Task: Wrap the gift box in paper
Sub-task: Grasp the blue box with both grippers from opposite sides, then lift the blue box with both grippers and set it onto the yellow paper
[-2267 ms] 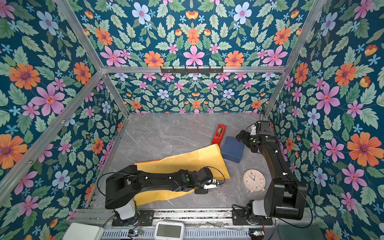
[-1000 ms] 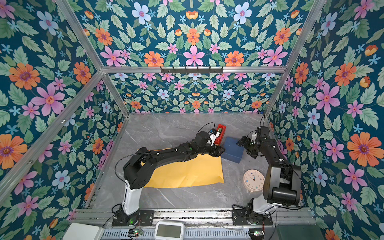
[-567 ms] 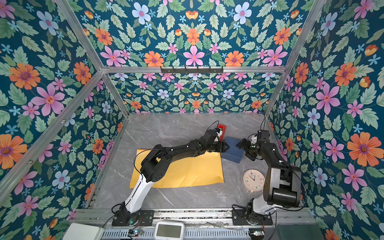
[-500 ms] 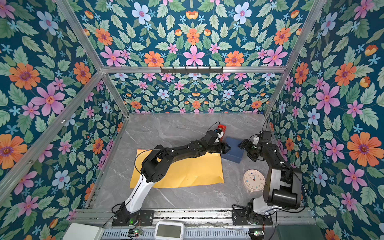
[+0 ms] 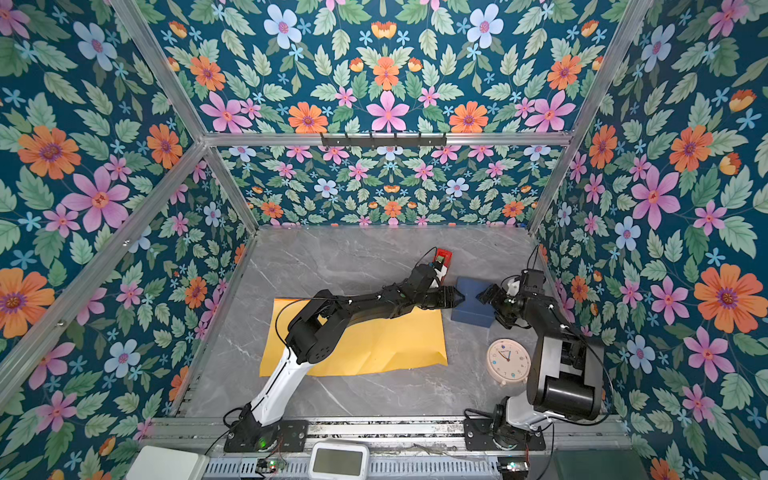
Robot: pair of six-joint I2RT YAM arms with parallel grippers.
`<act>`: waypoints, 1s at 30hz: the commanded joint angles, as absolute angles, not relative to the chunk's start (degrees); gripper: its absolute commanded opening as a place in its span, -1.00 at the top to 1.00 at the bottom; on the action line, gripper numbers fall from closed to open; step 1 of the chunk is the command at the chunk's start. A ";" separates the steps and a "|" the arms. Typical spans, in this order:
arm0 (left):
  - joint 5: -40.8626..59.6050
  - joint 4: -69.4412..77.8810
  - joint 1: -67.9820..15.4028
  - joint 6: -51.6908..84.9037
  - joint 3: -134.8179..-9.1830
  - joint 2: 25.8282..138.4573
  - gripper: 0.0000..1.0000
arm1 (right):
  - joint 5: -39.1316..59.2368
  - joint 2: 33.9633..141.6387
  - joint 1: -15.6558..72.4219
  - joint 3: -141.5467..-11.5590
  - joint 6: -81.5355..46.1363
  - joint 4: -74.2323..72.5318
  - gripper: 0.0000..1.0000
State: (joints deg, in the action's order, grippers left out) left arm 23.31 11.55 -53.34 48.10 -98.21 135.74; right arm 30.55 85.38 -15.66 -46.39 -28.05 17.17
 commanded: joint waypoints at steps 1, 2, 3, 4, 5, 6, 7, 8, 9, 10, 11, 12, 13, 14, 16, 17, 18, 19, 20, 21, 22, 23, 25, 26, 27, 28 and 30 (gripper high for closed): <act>25.29 10.46 -53.96 49.54 -99.08 136.56 -0.45 | 34.38 84.47 -15.50 -44.26 -28.55 14.85 -0.70; 25.59 10.50 -54.13 49.58 -99.44 136.70 -0.45 | 34.89 84.46 -15.50 -43.58 -28.65 14.06 -0.68; 25.93 10.59 -54.14 49.66 -99.84 137.12 -0.45 | 35.52 84.57 -15.53 -43.09 -28.73 13.40 -0.67; 26.39 10.55 -54.23 49.88 -100.59 137.54 -0.45 | 36.55 84.62 -15.43 -42.45 -29.10 12.33 -0.65; 27.05 10.59 -54.31 50.10 -101.40 137.98 -0.44 | 37.83 84.55 -15.39 -41.77 -29.66 11.09 -0.63; 27.88 10.63 -54.32 50.35 -102.03 138.39 -0.44 | 39.25 84.38 -15.50 -41.07 -30.33 9.74 -0.61; 28.78 10.63 -54.47 50.61 -102.70 138.59 -0.43 | 40.99 83.93 -15.45 -40.19 -31.01 8.22 -0.60; 29.84 10.84 -54.57 50.79 -103.03 138.60 -0.41 | 42.13 83.16 -15.45 -39.32 -31.49 7.25 -0.58; 30.66 11.11 -54.67 50.78 -103.01 138.37 -0.40 | 42.72 82.34 -15.47 -38.55 -31.79 6.58 -0.57; 31.81 11.52 -54.76 50.73 -102.72 137.81 -0.37 | 43.37 81.13 -15.39 -37.68 -32.29 5.70 -0.56; 33.03 12.29 -54.76 50.72 -102.08 137.13 -0.34 | 44.43 79.99 -15.43 -36.88 -32.96 4.76 -0.54; 33.96 12.92 -54.76 50.54 -101.52 136.38 -0.32 | 45.43 79.04 -15.39 -36.45 -33.25 4.38 -0.53; 34.58 13.33 -54.76 50.22 -100.69 135.33 -0.31 | 46.53 77.61 -15.41 -35.90 -33.92 3.90 -0.52; 35.19 13.96 -54.80 49.97 -99.77 134.25 -0.30 | 47.40 76.63 -15.39 -35.53 -34.39 3.61 -0.52; 36.88 15.10 -55.00 49.84 -97.85 132.67 -0.29 | 48.87 74.12 -15.22 -34.48 -35.52 3.05 -0.51; 37.53 15.04 -55.16 49.59 -97.09 131.79 -0.28 | 49.24 73.05 -14.83 -34.00 -35.83 2.80 -0.51; 37.79 14.86 -55.35 49.26 -96.30 131.02 -0.27 | 49.50 71.99 -14.24 -33.88 -35.59 3.20 -0.51; 37.80 14.92 -55.53 48.92 -95.04 129.86 -0.27 | 49.28 70.66 -13.22 -33.92 -34.66 4.78 -0.51; 37.71 15.26 -55.63 48.82 -93.55 128.73 -0.27 | 48.68 69.75 -12.42 -34.01 -34.09 5.82 -0.51; 37.64 15.66 -55.63 48.93 -92.00 127.77 -0.27 | 48.07 68.73 -11.36 -33.87 -33.75 6.56 -0.51; 37.33 16.13 -55.63 48.95 -90.17 126.42 -0.27 | 47.75 68.10 -10.41 -33.75 -33.65 7.07 -0.51; 36.90 16.55 -55.63 48.97 -88.17 125.08 -0.26 | 47.43 67.47 -9.31 -33.76 -33.58 7.64 -0.51; 36.33 16.94 -55.57 49.00 -84.86 122.67 -0.26 | 46.64 66.65 -7.12 -33.74 -33.70 8.43 -0.50; 36.13 16.96 -55.47 48.87 -83.13 121.36 -0.26 | 46.16 66.37 -5.95 -33.67 -33.94 8.46 -0.50; 35.76 16.96 -55.37 48.80 -81.58 120.25 -0.26 | 45.68 66.36 -4.75 -33.72 -34.42 8.31 -0.50; 35.50 17.20 -55.20 48.83 -79.59 118.77 -0.26 | 45.26 66.36 -3.61 -33.90 -34.60 8.39 -0.50; 34.41 17.55 -54.94 48.85 -75.53 116.07 -0.26 | 43.94 66.70 -0.78 -34.64 -34.91 8.65 -0.50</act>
State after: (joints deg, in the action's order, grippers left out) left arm 23.00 13.10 -54.00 47.97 -78.56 118.65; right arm 36.58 66.67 -3.73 -33.52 -34.70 16.53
